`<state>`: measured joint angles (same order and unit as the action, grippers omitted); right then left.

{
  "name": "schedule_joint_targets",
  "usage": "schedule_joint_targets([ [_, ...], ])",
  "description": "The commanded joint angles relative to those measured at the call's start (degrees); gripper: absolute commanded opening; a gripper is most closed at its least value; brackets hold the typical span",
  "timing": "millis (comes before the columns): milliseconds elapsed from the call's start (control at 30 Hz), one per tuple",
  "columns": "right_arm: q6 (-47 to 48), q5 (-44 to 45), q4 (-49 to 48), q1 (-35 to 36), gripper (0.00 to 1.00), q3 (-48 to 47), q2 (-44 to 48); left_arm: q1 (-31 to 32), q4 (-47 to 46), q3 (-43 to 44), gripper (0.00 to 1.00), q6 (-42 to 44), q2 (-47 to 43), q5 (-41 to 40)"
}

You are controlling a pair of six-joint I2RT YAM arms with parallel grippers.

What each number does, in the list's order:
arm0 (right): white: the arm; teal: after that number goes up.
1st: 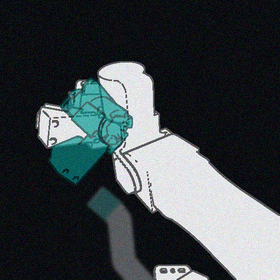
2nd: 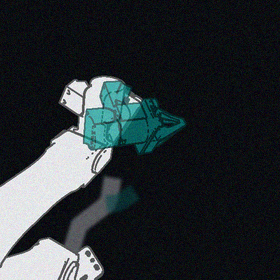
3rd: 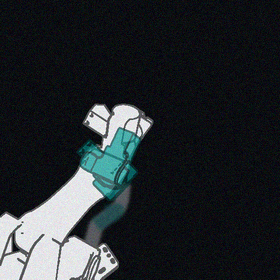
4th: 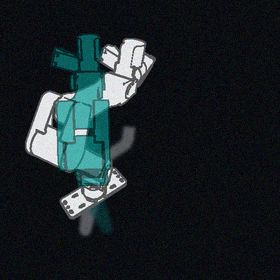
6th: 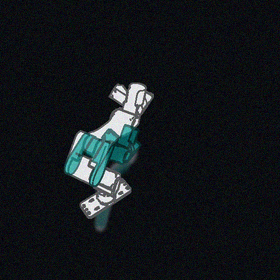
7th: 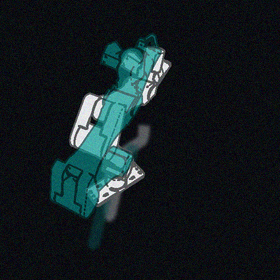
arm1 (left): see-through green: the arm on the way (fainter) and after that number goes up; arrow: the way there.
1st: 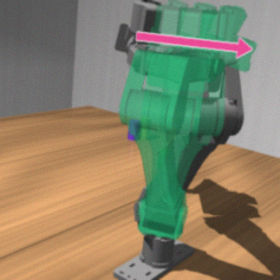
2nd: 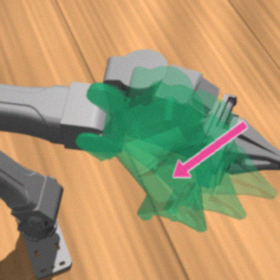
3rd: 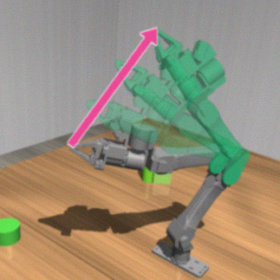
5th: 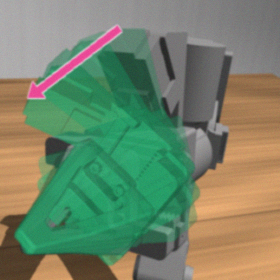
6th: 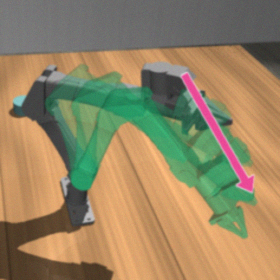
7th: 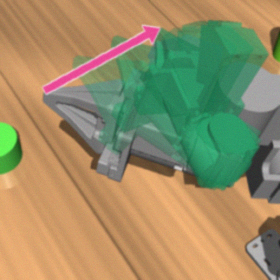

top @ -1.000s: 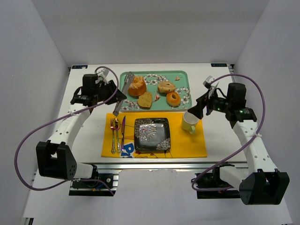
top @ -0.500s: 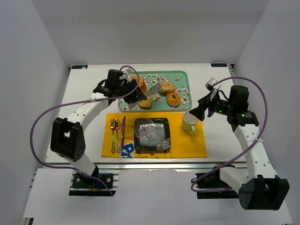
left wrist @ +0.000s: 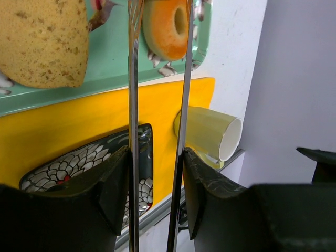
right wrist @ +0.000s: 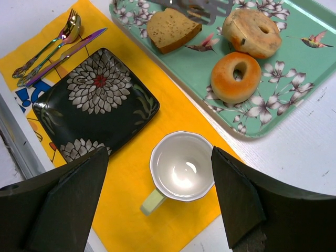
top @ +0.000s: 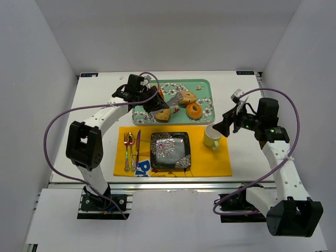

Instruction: Place the bread

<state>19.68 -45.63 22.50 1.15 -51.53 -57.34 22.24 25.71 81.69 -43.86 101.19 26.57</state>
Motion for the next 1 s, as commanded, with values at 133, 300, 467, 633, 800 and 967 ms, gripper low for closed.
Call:
schedule_joint_targets([
  [133, -1.05, -1.57, -2.37, -0.53, 0.84, 1.16, 1.62, 0.35, 0.65, 2.24, 0.53, -4.48, 1.99, 2.96],
  [300, -1.14, -1.66, -2.46, -0.53, 0.84, 1.61, 1.97, 0.26, -2.51, 2.16, 0.54, -7.64, 3.84, 4.46],
  [467, -1.05, -1.57, -2.37, -0.53, 0.84, 2.05, 2.32, 0.26, -5.41, 1.19, 0.54, -10.02, 4.54, 5.77],
  [633, -1.23, -1.66, -2.72, -0.53, 0.84, 2.13, 2.32, 0.26, -4.97, 1.54, 0.55, -10.11, 6.12, 6.74],
  [800, -1.31, -1.83, -2.81, -0.45, 0.84, 2.40, 2.41, 0.26, -6.99, 1.19, 0.56, -11.86, 7.27, 7.44],
  [967, -1.23, -1.92, -2.81, -0.44, 0.84, 2.57, 2.67, 0.26, -9.10, 1.63, 0.56, -13.89, 8.50, 7.89],
])
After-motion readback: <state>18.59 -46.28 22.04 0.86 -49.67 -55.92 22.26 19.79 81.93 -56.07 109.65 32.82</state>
